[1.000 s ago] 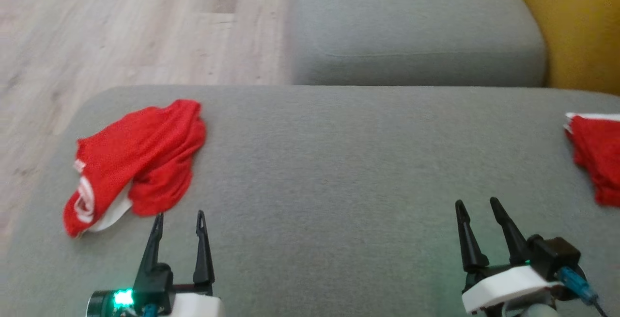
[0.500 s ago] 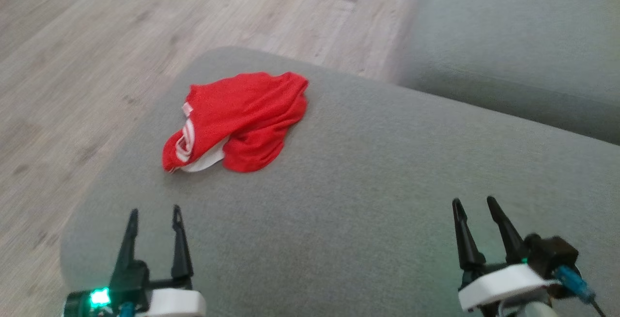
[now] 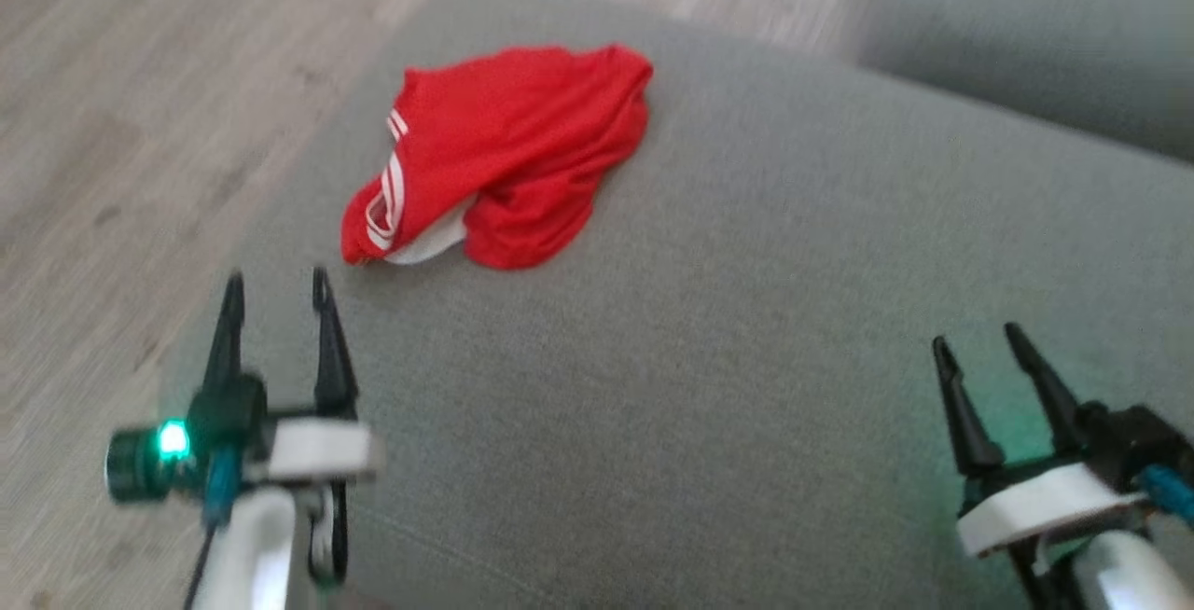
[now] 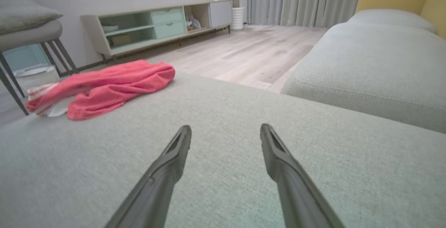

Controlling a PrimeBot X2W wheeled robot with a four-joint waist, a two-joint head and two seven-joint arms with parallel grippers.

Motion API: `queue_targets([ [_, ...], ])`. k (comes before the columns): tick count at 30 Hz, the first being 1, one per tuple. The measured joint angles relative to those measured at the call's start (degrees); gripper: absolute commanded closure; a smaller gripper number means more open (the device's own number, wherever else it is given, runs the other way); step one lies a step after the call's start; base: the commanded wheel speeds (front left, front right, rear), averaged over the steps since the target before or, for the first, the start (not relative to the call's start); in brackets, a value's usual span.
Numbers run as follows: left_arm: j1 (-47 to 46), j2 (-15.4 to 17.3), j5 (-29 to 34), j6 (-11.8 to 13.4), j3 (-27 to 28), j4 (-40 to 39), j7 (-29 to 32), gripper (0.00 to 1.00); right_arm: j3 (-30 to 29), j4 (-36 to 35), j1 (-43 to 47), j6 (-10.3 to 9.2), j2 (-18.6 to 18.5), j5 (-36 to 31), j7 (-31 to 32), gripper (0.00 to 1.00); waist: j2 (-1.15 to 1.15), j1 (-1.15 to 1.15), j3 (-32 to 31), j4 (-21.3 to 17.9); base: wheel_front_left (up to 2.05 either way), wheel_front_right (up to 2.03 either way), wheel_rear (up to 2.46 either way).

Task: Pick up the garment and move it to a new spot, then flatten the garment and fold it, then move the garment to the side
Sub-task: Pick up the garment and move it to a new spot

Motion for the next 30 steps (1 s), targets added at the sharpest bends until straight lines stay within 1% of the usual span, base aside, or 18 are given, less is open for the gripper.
queue_targets([
  [4, -10.5, -0.4, -1.2, -1.0, 0.0, 8.1, 0.0, 0.0, 0.9, -1.1, -3.0, 0.0, -5.3, -0.1, 0.0, 0.0, 0.0, 0.0, 5.5, -0.4, 0.0, 0.0, 0.0],
  [6, -15.8, -0.7, -2.3, -1.0, 0.2, 13.1, 0.0, 0.0, 1.2, -1.9, -5.1, 0.0, -7.8, -0.1, 0.0, 0.0, 0.0, 0.01, 8.3, -0.8, 0.0, 0.0, 0.0],
  [9, -23.4, -1.3, -4.3, -1.4, 0.9, 23.1, 0.9, 0.0, 1.4, -2.8, -7.7, 0.0, -10.8, -0.1, 0.0, 0.0, 0.0, 0.01, 12.3, -1.6, 0.0, 0.0, 0.0],
  [12, -30.0, -1.8, -8.2, -3.0, 2.7, 32.5, 5.0, 0.0, 1.7, -3.5, -9.4, 0.01, -12.7, 0.2, 0.0, 0.0, 0.0, 0.01, 15.9, -2.5, 0.0, 0.0, 0.0],
  [14, -33.6, -1.7, -9.9, -3.4, 4.1, 37.9, 7.5, 0.0, 2.2, -4.3, -10.1, 0.0, -13.5, 0.3, 0.0, 0.0, 0.0, 0.0, 17.9, -3.3, 0.0, 0.0, 0.0],
  [16, -36.5, -1.4, -10.7, -3.5, 4.8, 42.2, 9.8, 0.0, 2.7, -5.5, -10.8, 0.01, -14.1, 0.3, -0.4, 0.0, 0.0, -0.01, 19.5, -4.2, 0.0, 0.0, 0.0],
  [19, -39.0, -0.9, -12.1, -5.1, 5.5, 46.6, 11.6, 0.0, 2.8, -6.7, -12.1, 0.01, -14.4, 0.6, -0.6, 0.0, 0.0, -0.02, 21.4, -5.6, 0.0, 0.0, 0.0],
  [21, -40.0, -0.2, -12.5, -5.5, 5.7, 47.9, 10.4, 1.0, 2.5, -7.4, -12.6, 0.01, -14.4, 0.7, -0.7, 0.0, 0.0, -0.02, 22.4, -6.2, 0.0, 0.0, 0.0],
  [24, -40.9, 1.1, -12.4, -5.7, 5.6, 48.9, 5.4, 1.0, 2.2, -7.9, -12.9, 0.01, -14.3, 0.7, -0.9, 0.0, 0.0, -0.01, 23.0, -7.0, 0.0, 0.0, 0.0],
  [27, -41.2, 2.3, -10.9, -5.7, 4.9, 48.8, 2.0, 1.0, 2.1, -6.5, -13.5, 0.0, -13.6, 0.8, -0.9, 0.0, 0.0, -0.01, 21.9, -7.4, 0.0, 0.0, 0.0],
  [30, -41.9, 4.5, -9.5, -6.4, 4.1, 45.0, 0.7, 1.0, 2.1, -4.7, -13.6, 0.0, -11.7, 0.8, -0.7, 0.0, 0.0, -0.01, 20.0, -7.9, 0.0, 0.0, 0.0],
])
